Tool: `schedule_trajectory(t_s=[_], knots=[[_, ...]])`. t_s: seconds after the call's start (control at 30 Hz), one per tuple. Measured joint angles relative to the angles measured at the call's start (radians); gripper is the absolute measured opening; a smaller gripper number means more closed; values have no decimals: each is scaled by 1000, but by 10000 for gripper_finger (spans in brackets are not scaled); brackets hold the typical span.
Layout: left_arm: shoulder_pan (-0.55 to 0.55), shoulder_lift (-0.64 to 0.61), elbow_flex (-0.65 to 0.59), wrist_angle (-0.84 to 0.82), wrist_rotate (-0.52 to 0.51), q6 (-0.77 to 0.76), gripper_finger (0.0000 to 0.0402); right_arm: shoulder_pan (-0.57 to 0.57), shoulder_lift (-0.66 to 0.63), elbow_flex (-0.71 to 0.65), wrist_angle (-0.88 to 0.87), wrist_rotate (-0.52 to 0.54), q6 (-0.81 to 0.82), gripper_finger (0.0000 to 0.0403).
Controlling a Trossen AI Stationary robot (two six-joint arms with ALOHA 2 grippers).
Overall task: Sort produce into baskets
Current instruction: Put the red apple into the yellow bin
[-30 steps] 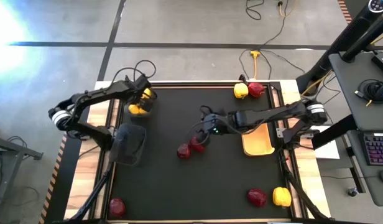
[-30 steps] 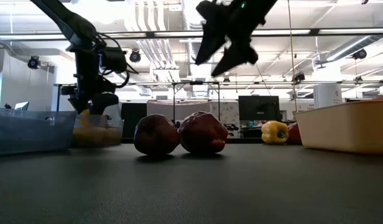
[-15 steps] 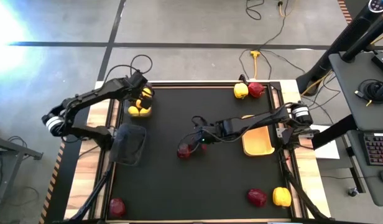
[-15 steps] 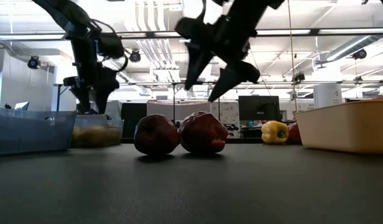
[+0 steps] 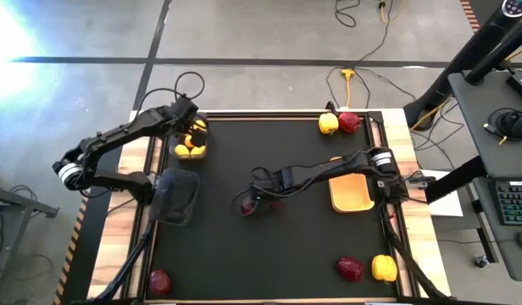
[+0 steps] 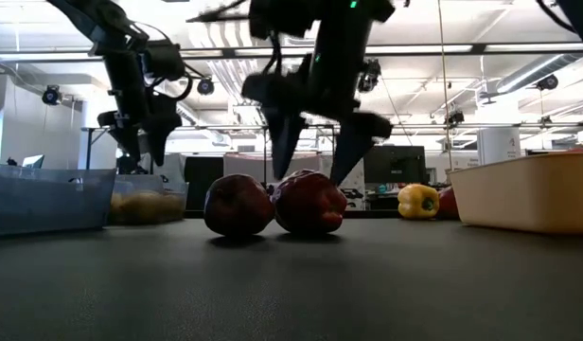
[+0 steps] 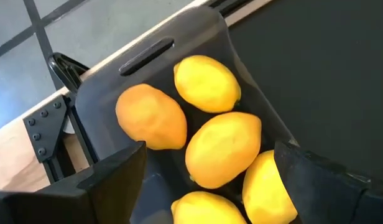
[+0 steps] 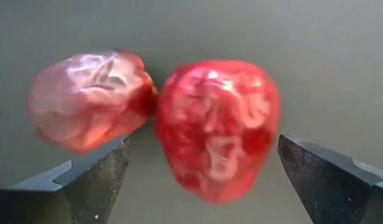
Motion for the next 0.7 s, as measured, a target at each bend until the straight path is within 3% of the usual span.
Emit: schedule_trajectory(t_s=[0.1,0.33,0.7], knots=[[1,-3,-11,18,37,12,334,-22,46,6,-5,-23,1,400],[0,-69,-22,106,250,70,334,-72,94,10,3,-57,20,399],[-3,-265,-22,256,341,105,334,-81,21,10,-30,-122,108,333]])
